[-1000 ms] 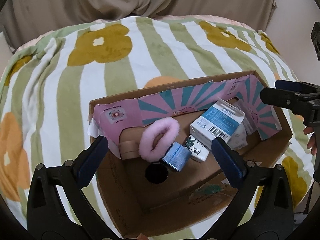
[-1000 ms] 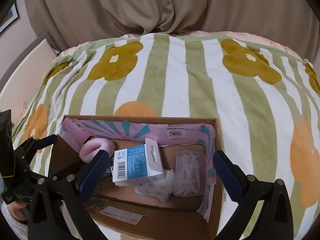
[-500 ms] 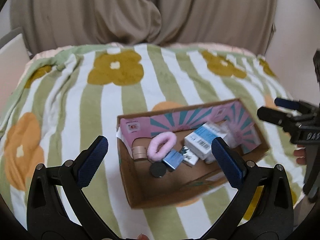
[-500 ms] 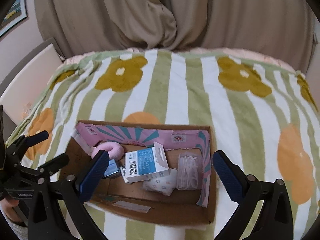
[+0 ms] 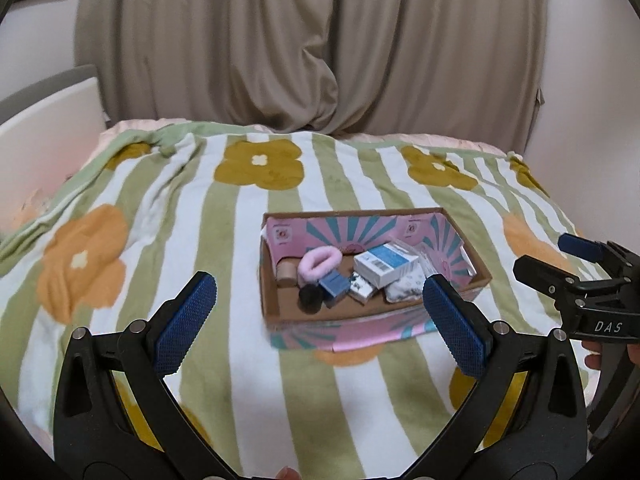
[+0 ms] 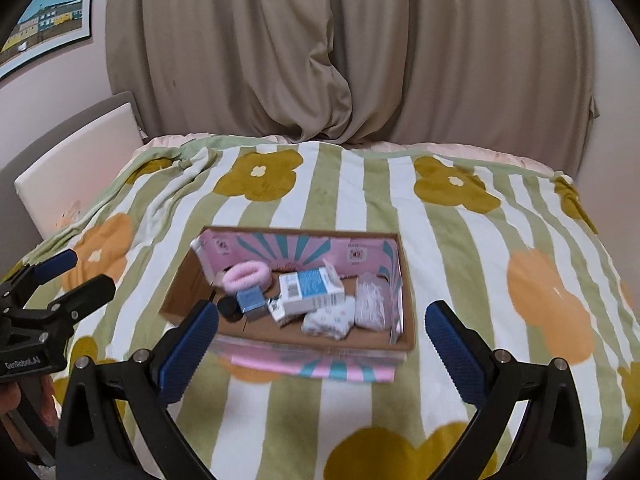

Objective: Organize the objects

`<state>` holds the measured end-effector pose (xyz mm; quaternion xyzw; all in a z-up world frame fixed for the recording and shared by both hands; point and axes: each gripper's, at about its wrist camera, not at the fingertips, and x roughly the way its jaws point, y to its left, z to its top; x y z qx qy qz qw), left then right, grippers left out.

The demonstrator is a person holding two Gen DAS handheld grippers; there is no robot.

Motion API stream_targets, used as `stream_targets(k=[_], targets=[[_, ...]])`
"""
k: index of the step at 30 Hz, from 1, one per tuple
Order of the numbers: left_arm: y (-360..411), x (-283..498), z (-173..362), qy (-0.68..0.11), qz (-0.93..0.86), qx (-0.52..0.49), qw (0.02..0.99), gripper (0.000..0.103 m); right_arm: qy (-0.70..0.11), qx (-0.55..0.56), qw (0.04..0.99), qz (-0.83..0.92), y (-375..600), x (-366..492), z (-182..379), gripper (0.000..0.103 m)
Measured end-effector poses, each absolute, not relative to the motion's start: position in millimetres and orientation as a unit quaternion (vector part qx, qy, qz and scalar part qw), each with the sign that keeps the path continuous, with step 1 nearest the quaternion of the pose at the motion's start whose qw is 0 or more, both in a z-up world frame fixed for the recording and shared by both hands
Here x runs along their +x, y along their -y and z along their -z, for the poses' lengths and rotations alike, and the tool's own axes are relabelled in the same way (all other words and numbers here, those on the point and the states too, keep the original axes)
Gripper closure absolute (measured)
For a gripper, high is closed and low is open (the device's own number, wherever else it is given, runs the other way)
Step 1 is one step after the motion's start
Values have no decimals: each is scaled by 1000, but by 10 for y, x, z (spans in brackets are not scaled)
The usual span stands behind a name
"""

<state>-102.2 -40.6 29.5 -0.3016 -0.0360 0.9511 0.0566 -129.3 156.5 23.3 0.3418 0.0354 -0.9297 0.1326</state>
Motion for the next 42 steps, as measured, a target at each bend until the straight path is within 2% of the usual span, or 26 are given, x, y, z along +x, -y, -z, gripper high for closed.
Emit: stream_targets(k=[15, 42], targets=[[425, -500, -153, 54, -954, -291, 48, 0, -38, 312, 87, 945, -1629, -580, -150, 0], [398, -482, -164, 47, -955, -289, 48, 0, -32, 305, 79, 948, -1710, -535, -206, 0]])
